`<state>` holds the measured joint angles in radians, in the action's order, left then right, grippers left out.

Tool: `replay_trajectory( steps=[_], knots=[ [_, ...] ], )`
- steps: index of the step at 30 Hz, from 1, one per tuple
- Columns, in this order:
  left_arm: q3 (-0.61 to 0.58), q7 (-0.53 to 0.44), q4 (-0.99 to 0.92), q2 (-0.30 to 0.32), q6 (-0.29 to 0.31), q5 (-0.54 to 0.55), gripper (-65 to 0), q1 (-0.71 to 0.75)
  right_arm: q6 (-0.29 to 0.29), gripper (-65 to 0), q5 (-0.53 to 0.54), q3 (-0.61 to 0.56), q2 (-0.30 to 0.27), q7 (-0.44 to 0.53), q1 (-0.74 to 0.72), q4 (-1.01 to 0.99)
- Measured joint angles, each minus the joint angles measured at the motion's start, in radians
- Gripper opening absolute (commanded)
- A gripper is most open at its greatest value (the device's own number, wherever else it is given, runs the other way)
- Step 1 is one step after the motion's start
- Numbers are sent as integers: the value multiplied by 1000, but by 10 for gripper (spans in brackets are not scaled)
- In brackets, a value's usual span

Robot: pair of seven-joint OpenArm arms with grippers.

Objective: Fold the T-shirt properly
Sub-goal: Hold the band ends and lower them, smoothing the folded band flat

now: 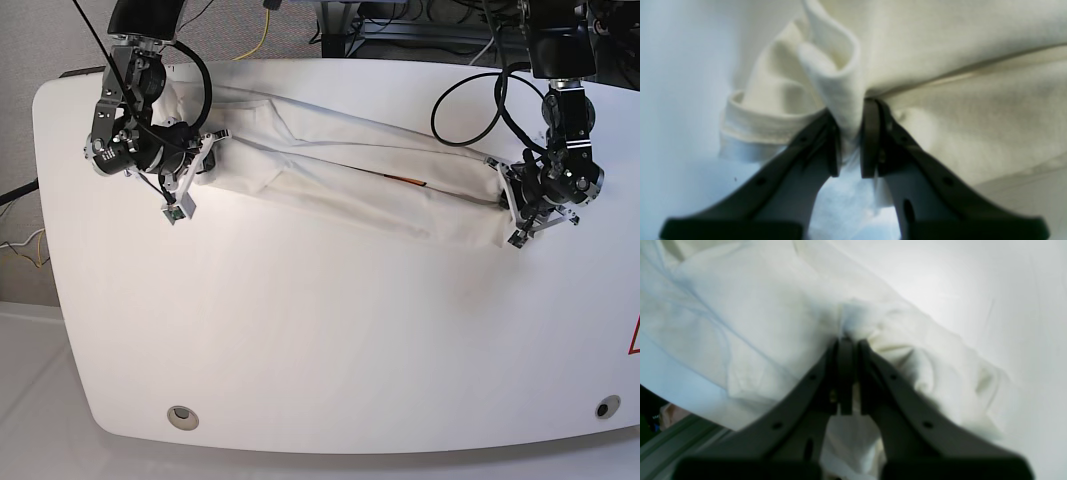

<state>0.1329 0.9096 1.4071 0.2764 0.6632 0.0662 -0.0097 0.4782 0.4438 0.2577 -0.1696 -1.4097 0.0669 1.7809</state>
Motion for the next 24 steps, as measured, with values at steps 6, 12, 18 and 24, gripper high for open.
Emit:
replay_trajectory(
  steps=[6,12,18,24],
  knots=[
    [-4,5,-5,-3,0,-2,-573,-8,0,-626,-5,-45,-3,39,-33,-61],
    [-4,5,-5,-4,0,-2,-573,-8,0,-626,9,-88,-3,122,-66,-166],
    [-4,5,-5,-4,-1,-2,-573,-8,5,-626,45,-143,-13,274,-83,-264],
    [-4,5,-5,-5,0,-2,-573,-9,18,-626,82,-161,-10,349,-113,-351]
  ],
)
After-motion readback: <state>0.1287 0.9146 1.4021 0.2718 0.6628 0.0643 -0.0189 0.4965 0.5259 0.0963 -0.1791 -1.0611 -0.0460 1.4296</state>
